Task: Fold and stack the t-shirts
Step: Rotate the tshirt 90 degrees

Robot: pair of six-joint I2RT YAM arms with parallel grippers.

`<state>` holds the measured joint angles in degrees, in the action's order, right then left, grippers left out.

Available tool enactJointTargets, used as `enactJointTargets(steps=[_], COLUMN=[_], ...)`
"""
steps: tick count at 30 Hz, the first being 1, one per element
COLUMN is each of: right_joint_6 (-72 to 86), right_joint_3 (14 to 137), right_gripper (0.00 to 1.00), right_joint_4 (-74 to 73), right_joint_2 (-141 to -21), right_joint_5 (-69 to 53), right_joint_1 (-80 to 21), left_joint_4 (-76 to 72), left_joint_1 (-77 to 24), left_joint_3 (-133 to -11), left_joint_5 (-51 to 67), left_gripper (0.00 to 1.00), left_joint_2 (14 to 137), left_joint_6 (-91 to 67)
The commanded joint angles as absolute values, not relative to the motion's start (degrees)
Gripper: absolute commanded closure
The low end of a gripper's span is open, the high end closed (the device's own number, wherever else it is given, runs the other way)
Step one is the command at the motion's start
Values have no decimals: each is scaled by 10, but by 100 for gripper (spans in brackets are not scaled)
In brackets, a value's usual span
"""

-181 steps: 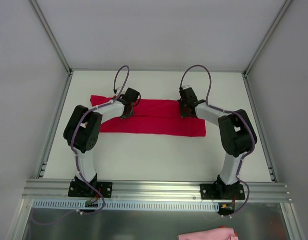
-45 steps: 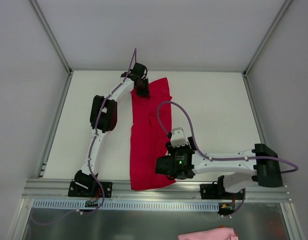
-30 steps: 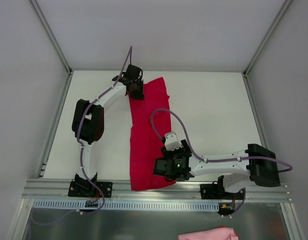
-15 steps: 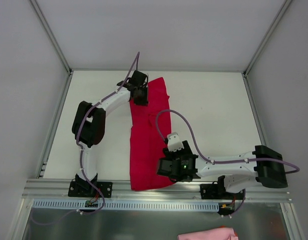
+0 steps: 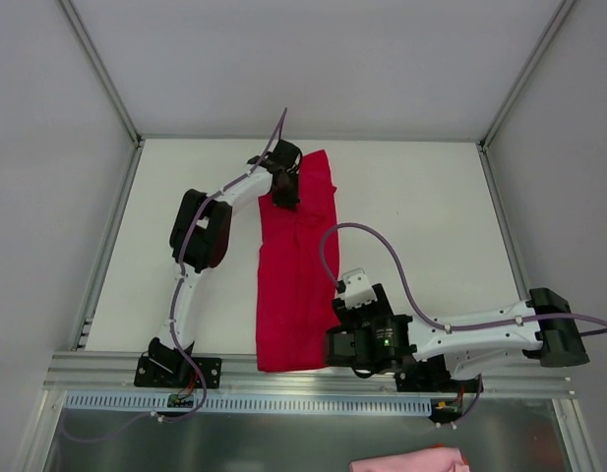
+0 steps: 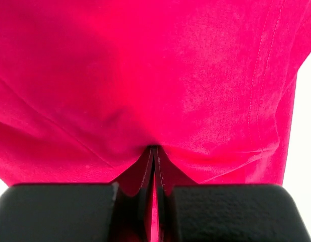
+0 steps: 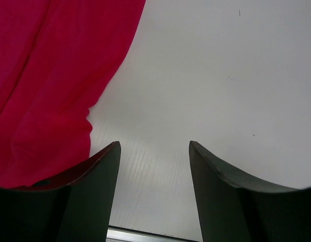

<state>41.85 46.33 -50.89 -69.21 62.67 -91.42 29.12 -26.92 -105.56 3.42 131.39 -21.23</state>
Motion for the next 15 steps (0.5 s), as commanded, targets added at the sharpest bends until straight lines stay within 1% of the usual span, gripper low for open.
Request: enactJointTargets(steps=[1,7,12,13,14,15], right_joint_6=[494,541,555,562,566,573], right_joint_3=[507,526,533,533,533,533], right_gripper=[39,39,38,36,25,18], right_joint_4=[-580,-635,-636,-636,-636,-639], right_joint_2=[-700,-732,-762,-775,-780,-786], right_joint_5=[685,693,698,704,708,709], right_joint_1=[-934,-947,-948,-948,-948,-948], left_joint_4=[323,343,341,337,331,323], left_joint_1=[-265,-251,-246,-246,-246,-247], left_joint_3=[-1112,-1180,-1192,-1187,-1182,-1173], left_joint_5=[30,32,34,35,45,51], left_gripper=[100,100,99,94,90,84], left_joint_2=[1362,1397,1394,1389,1372,1358], left_joint_6=[-207,-203,-193,-192,-190,-186])
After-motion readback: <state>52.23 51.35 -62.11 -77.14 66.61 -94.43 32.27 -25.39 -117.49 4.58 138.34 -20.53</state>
